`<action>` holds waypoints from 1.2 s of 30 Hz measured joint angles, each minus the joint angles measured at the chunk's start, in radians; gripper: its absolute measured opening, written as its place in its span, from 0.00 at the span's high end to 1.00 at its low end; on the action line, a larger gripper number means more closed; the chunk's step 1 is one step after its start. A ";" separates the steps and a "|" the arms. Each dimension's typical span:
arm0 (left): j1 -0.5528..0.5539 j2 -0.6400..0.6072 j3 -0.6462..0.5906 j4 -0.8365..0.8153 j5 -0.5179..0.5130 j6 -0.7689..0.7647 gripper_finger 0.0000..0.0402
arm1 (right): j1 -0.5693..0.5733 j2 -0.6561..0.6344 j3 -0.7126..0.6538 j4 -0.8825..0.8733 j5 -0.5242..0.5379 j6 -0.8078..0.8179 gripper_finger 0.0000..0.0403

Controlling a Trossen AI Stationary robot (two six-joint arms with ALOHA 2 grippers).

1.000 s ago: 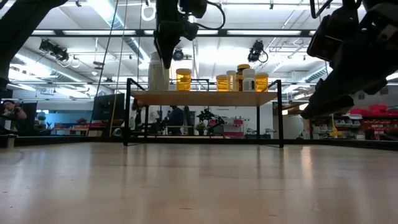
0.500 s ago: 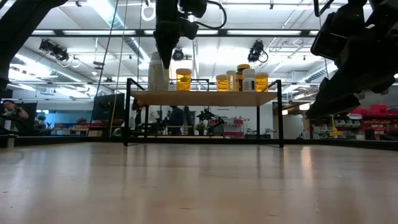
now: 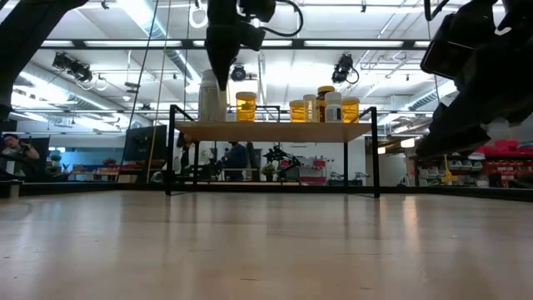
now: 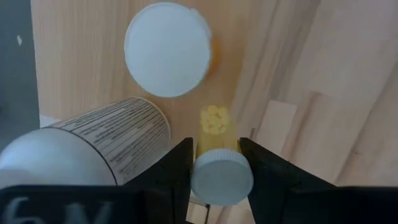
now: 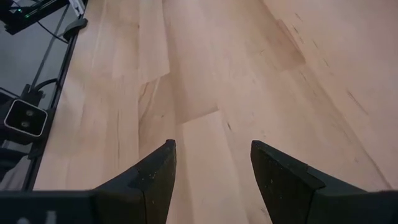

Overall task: Pick and place medicine bottles onto shelf by color
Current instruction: Put the small yellow medicine bottle on the shelf

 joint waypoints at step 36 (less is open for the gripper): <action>0.084 -0.206 -0.323 0.186 0.013 0.110 0.68 | -0.014 0.000 0.000 0.044 -0.008 -0.003 0.47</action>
